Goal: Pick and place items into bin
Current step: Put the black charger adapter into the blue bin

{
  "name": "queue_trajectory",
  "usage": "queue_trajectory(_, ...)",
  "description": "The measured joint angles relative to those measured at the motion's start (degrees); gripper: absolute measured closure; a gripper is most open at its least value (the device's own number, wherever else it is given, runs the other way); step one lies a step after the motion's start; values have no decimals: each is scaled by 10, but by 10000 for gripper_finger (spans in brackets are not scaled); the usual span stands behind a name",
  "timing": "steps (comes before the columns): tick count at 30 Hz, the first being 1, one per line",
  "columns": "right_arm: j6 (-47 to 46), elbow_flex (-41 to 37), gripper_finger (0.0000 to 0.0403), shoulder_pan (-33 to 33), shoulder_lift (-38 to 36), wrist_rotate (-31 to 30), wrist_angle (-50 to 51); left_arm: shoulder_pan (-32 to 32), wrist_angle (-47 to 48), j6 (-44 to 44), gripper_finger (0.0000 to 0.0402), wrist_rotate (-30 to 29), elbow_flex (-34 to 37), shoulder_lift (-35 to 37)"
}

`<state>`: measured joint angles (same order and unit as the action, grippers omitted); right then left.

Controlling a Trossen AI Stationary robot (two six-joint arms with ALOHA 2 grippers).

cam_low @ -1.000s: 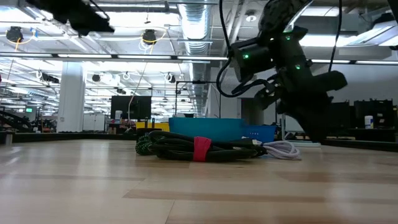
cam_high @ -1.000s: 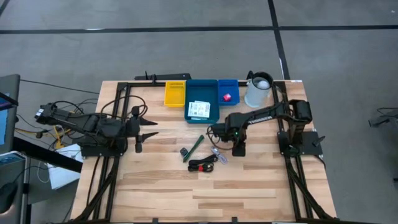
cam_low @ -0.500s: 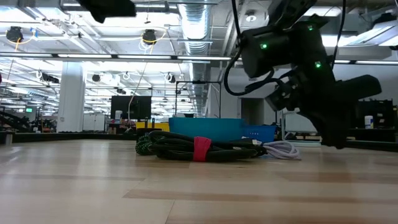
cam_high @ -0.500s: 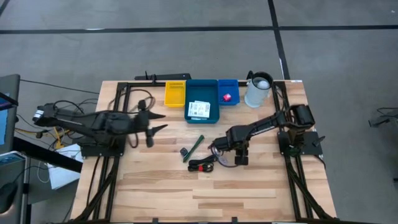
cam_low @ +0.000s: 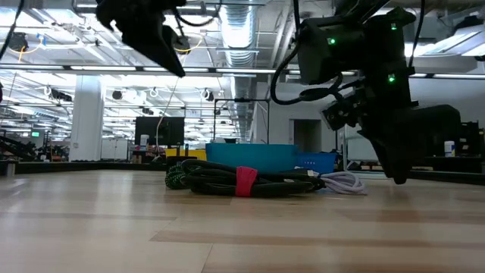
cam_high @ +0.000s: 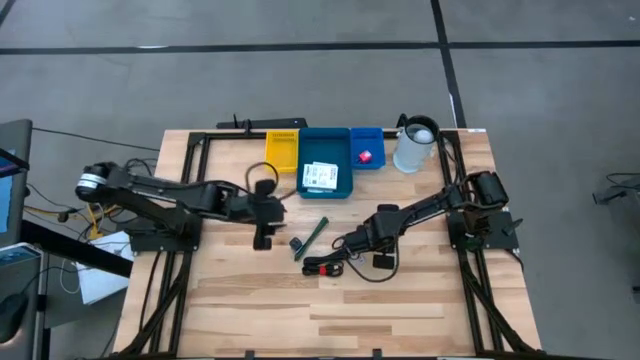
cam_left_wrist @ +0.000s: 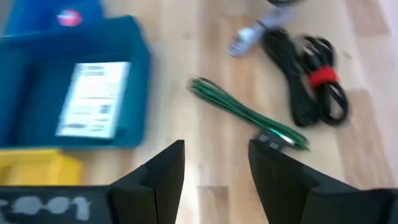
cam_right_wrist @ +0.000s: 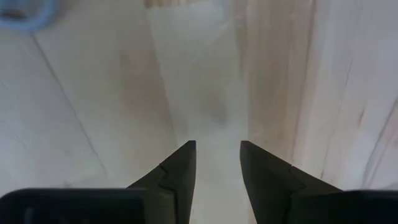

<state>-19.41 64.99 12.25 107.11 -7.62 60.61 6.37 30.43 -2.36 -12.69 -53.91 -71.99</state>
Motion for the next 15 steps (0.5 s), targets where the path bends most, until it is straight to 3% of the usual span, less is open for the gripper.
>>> queue_trajectory(5,-17,0,285,13,0,-2,-19,0,-4,-44,223,30,0,-37)
queue_trajectory(15,-22,0,285,39,0,-12,-43,0,-8,-53,228,-11,0,-49)
